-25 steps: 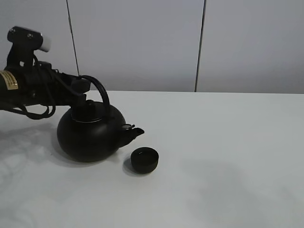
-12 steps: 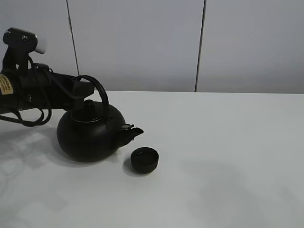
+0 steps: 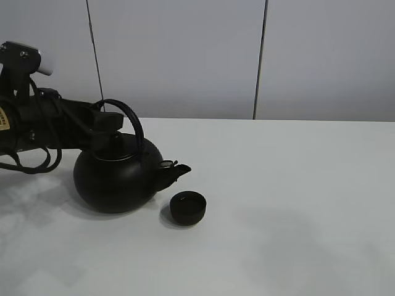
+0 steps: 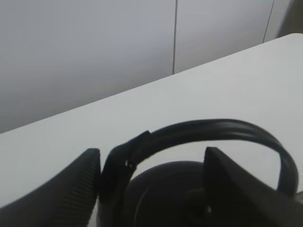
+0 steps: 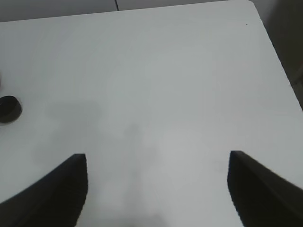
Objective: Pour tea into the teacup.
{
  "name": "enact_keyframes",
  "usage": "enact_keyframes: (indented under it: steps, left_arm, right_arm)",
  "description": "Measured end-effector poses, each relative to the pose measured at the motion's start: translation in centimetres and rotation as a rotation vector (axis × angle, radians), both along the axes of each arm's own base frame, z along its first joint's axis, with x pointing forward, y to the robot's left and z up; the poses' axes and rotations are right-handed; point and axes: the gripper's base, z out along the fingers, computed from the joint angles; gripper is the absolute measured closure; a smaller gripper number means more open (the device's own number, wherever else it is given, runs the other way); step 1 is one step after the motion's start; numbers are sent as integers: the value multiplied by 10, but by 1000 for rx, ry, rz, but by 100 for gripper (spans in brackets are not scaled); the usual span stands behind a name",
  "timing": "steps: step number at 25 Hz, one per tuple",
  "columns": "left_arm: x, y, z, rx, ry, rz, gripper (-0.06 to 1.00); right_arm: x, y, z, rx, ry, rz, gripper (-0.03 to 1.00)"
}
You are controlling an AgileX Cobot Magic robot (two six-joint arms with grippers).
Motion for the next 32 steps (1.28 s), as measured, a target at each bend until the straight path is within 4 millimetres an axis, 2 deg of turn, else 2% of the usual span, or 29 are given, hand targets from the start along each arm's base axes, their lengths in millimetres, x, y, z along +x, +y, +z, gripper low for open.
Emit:
enact_keyframes:
  steps: [2,6,15,23,27,32]
  left_arm:
    - [-1,0,0,2,2,-3,40]
    - [-1,0,-1,2,3,-3,34]
    - [-2,0,-1,3,6,-3,33]
    - [-20,5,-10,-13,23,-3,33]
    - [-24,8,-4,-18,-11,23,33]
    - [-27,12,17,-10,-49,54,33]
  right_arm:
    - [0,0,0,0,0,0,41]
    - [0,0,0,0,0,0,41]
    - [0,0,0,0,1,0,41]
    - [0,0,0,0,1,0,41]
    - [0,0,0,0,1,0,41]
    - [0,0,0,0,1,0,41]
